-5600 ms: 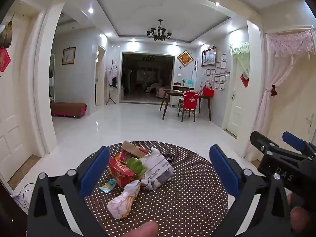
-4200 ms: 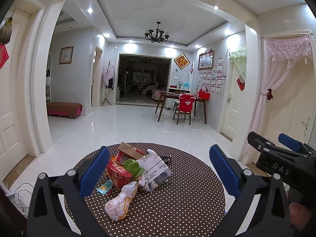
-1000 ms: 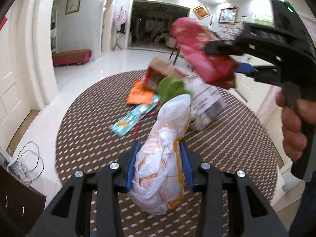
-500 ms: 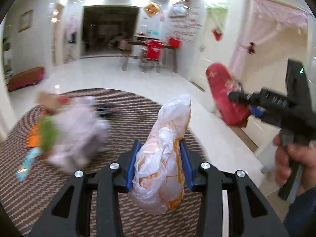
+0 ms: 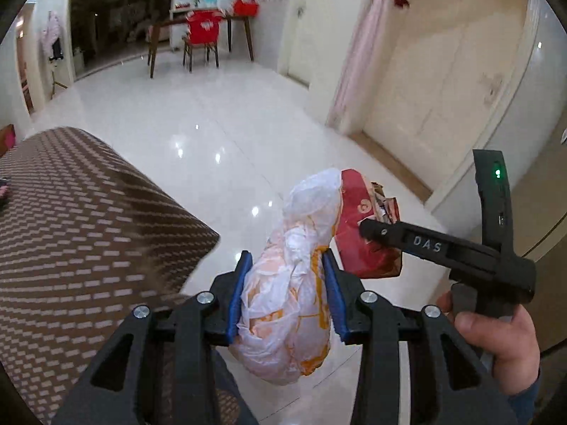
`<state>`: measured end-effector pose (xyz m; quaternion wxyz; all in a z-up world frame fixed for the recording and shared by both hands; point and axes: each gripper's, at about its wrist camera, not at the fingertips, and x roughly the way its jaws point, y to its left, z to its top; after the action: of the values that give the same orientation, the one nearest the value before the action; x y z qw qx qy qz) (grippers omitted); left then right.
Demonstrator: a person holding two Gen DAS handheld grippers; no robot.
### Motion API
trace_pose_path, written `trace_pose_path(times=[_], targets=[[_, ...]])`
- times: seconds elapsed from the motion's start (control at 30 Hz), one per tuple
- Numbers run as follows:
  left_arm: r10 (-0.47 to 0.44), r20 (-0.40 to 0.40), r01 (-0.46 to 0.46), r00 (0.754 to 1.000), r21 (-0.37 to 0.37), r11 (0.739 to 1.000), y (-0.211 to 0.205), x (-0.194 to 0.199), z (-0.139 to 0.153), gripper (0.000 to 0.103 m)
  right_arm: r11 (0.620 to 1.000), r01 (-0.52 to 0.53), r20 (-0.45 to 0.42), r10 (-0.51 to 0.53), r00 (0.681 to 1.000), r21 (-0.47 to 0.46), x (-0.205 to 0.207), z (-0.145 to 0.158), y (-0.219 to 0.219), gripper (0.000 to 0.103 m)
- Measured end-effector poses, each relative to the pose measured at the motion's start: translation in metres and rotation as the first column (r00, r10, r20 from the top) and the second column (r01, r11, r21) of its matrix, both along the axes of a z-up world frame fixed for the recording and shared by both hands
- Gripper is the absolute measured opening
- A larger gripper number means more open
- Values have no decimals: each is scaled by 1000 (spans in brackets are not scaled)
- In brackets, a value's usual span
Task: Collect trash
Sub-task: 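Drop both bags into the blue wastebasket, opening both tools, then grasp the green plush toy with the right tool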
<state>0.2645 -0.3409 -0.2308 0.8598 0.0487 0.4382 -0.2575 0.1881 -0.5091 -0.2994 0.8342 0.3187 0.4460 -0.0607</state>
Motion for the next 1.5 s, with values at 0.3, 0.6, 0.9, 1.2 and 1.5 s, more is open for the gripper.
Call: trace_pose_path(times=[0.3,0.6,0.9,1.2,1.5], targets=[[-6,-153,22,988,103,994,-56,47,-81,49,994,32,-105,-21,994,106,25,-70,-39,64],[57,-146,-34,988,160,986,-49,51,-94,91,989,86,-144,-69,987,120,19,-78,-41,97],[38,-73,-30,997,118,993,-37,21,-52,91,991,132,-79,-131,988,15,-7,-31,-41,97],[2,92,-4,996,14,1000,-4,-19,36,93,979,182,159,-167,973,-88,-38,75,-13,97],[47,221,-38,974,-45,998,62,-49,102,93,985,100,316,-52,947,-139,-45,157,45,97]])
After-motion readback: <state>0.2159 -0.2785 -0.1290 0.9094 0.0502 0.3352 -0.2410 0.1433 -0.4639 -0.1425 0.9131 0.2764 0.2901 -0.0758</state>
